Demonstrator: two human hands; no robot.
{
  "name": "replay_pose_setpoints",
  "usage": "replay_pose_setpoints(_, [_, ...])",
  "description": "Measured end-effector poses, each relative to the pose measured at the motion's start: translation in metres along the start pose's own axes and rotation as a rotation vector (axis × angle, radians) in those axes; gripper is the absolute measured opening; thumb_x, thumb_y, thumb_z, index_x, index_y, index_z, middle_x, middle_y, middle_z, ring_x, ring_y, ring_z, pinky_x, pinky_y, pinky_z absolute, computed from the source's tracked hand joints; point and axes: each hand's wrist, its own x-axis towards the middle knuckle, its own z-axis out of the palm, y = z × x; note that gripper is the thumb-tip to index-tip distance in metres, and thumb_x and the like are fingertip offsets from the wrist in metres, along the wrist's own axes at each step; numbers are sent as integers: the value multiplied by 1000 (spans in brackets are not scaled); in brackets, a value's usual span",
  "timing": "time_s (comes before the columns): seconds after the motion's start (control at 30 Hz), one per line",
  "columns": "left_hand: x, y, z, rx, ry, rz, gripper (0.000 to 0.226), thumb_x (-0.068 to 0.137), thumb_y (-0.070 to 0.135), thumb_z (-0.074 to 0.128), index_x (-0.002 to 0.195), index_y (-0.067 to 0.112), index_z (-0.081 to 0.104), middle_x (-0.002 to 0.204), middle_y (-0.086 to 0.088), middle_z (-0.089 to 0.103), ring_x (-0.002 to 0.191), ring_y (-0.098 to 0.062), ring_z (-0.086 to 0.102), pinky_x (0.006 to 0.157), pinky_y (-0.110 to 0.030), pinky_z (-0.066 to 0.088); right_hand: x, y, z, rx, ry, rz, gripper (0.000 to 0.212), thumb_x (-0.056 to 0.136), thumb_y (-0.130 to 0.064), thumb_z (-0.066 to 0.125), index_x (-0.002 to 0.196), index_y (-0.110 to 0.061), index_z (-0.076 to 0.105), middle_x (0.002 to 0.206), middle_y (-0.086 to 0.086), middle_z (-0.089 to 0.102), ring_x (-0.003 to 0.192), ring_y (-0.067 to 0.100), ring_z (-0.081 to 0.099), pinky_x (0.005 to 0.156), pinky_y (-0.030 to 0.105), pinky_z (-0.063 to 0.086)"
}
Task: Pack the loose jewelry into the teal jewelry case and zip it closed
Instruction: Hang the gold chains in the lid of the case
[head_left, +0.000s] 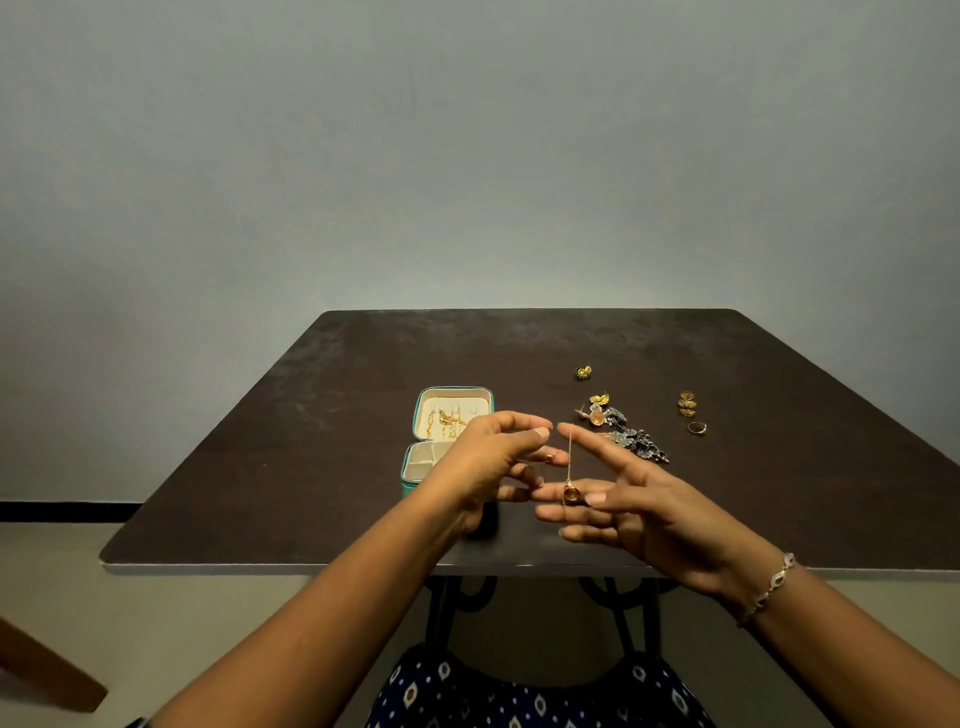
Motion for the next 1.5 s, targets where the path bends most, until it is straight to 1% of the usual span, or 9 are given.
replay_pose_setpoints(0.2, [-1,-1,2,0,-70,-20,12,91,14,54,101,15,60,77,-2,70,69,-12,58,71,-29,47,0,3,5,-94,-38,-4,74,70,8,51,126,-40,42,117,25,60,112,33,58,88,35,51])
replay_pose_setpoints(0.3, [1,0,-1,5,-40,16,24,85,6,58,109,12,58,74,-2,69,69,-12,61,73,-28,43,2,6,2,-125,26,-6,58,82,14,48,123,-28,50,114,20,64,110,26,61,85,34,52])
replay_pose_setpoints(0.47, [0,5,-5,-109,-51,66,24,85,-8,51,104,6,57,64,-6,68,59,-16,64,64,-23,54,4,9,-4,-152,247,-46,26,85,10,46,100,-6,61,99,15,70,94,21,66,73,28,53])
replay_pose_setpoints(0.63, [-5,11,-3,-99,-136,40,22,89,1,51,109,9,57,81,-9,66,55,-14,63,57,-23,54,6,10,-5,-45,264,-85,41,79,15,50,104,-14,65,117,13,61,113,19,56,85,28,52])
replay_pose_setpoints(0.83, [-7,11,0,-95,-217,42,21,89,4,51,106,13,60,81,-9,67,52,-12,60,51,-22,51,6,10,-3,162,129,-34,55,66,-9,76,118,-6,59,118,16,63,106,21,62,90,34,49])
replay_pose_setpoints(0.9, [-6,11,-2,-110,-215,39,22,89,4,51,107,12,60,88,-11,69,56,-13,59,51,-21,51,6,9,-5,195,109,-36,72,50,-22,88,112,-1,58,113,17,65,104,22,63,86,35,52])
replay_pose_setpoints(1.0, [-5,12,-4,-167,-203,38,22,88,3,51,106,11,60,95,-13,70,62,-16,56,54,-22,49,4,7,-8,228,120,-22,74,44,-25,90,104,-1,55,114,20,64,110,28,60,86,37,52])
replay_pose_setpoints(1.2, [-5,13,-4,-252,-152,8,20,88,3,51,101,11,62,73,-2,69,55,-11,57,49,-20,49,4,5,-9,341,145,-67,44,36,-23,92,72,-10,69,103,17,68,102,27,64,81,37,54])
replay_pose_setpoints(1.5, [1,1,-3,-203,-69,-88,14,87,5,53,91,12,64,65,1,63,69,-15,60,63,-29,50,1,-3,-8,321,181,-89,43,36,-27,91,69,-10,69,76,10,67,88,26,67,74,33,57])
